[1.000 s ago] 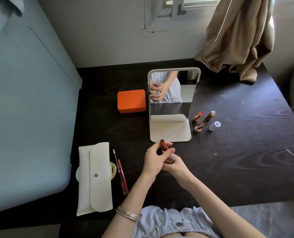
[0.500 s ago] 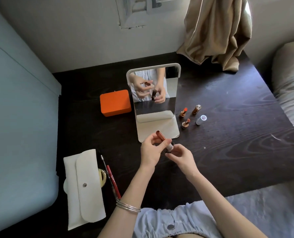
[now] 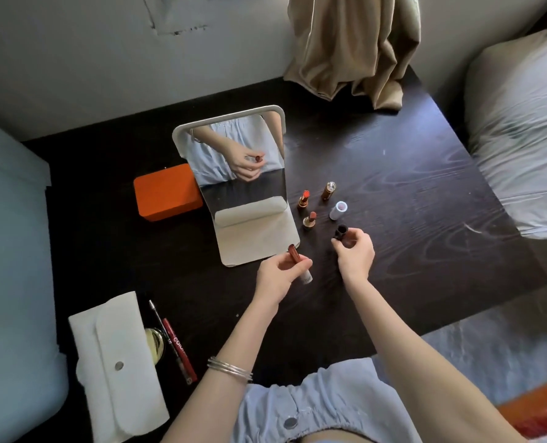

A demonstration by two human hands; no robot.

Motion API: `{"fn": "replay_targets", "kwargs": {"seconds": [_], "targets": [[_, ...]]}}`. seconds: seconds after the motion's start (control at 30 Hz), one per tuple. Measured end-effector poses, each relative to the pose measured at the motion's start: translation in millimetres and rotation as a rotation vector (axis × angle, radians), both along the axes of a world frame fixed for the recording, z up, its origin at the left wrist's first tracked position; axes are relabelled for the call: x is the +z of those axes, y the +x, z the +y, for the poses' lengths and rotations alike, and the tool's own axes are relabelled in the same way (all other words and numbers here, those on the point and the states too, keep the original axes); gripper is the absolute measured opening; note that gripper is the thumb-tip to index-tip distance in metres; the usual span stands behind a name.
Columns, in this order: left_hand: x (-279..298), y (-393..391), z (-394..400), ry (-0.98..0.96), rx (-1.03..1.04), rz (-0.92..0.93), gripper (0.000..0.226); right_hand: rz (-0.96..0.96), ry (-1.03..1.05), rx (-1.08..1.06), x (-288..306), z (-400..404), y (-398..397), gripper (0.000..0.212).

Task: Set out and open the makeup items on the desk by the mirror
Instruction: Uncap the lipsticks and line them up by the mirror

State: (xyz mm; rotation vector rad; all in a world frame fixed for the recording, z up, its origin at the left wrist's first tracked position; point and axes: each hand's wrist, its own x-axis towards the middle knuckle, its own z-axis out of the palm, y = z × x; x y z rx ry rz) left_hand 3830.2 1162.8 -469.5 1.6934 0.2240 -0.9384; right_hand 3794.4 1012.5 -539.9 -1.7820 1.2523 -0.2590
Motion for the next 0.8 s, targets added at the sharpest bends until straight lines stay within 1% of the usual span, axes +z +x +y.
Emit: {"fn": "replay_targets", "kwargs": {"seconds": [0.17,0.23,0.37,0.8], "targets": [[-3,4,-5,-0.016,-0.029,0.036,0.002,0.084,0.004,-0.047,-5,-12,9,0.022],[-6,4,-2,-0.017,-0.01,0.048,0.006,0.11,0.011,-0.045,-5,-14,11,0.022],[-8,3,3,-0.003,0.02,0.06,0.005,0.112,0.005,-0.035,-8,-17,11,0.022],[-7,-2,5,0.002,0.019,0.061,0.006,0.112,0.009,-0.01,-9,-18,6,0.022]]}}
